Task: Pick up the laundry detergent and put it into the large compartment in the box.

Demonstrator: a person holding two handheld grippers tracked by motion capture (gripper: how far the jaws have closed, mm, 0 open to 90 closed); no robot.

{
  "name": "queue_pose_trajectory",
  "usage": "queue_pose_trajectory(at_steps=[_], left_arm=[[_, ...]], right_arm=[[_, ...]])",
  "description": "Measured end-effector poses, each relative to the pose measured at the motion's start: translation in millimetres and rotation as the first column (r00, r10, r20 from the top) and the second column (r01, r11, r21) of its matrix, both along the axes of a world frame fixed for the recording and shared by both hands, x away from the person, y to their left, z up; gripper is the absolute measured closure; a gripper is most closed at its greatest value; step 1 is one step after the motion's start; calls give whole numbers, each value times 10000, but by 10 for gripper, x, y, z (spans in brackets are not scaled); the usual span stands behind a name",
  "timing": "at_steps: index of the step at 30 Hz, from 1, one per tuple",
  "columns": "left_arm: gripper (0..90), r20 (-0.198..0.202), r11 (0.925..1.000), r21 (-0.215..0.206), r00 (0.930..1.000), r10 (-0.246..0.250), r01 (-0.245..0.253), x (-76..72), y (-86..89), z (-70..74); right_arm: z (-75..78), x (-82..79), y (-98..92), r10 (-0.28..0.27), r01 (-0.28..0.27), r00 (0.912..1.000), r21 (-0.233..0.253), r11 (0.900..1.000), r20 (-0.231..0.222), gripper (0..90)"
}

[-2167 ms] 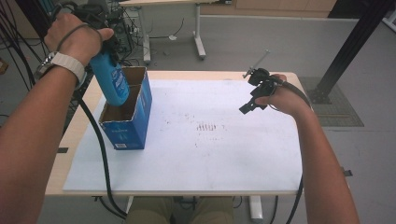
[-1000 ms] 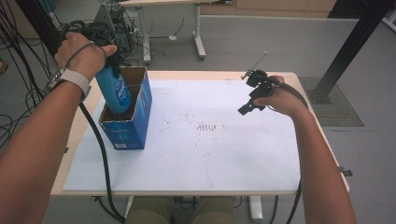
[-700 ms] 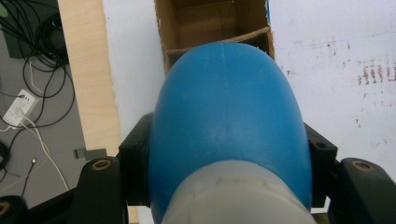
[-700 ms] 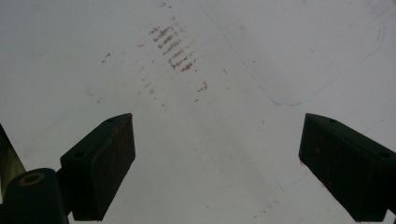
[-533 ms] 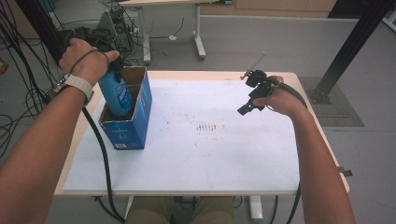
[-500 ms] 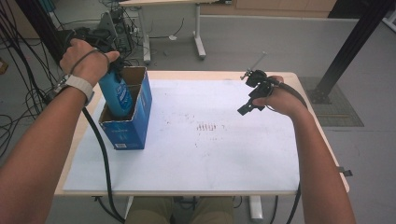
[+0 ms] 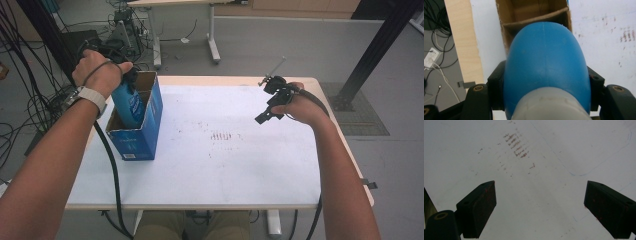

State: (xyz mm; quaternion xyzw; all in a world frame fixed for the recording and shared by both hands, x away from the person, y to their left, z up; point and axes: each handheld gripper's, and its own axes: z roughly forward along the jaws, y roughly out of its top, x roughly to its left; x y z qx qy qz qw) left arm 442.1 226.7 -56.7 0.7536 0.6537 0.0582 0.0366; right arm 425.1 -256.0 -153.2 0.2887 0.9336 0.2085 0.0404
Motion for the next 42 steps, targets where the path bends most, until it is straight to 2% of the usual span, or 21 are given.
queue_pose_trajectory(at_steps=[7, 12, 23, 42], left_arm=[[378, -113, 10000, -12, 9999, -75, 74, 16, 7, -126], [378, 82, 9999, -28, 9999, -109, 109, -10, 6, -190], [378, -35, 9999, 24, 9999, -152, 152, 22, -22, -325], [378, -23, 9995, 157, 9996, -264, 264, 22, -42, -499]], right_arm=[[7, -16, -13, -26, 26, 10000, -6, 10000, 29, 109], [3, -28, -38, -123, 122, 9999, 43, 9999, 27, 108], [-17, -25, -50, -159, 159, 9999, 44, 9999, -17, 108], [-40, -10, -34, -142, 142, 9999, 51, 9999, -67, 108]])
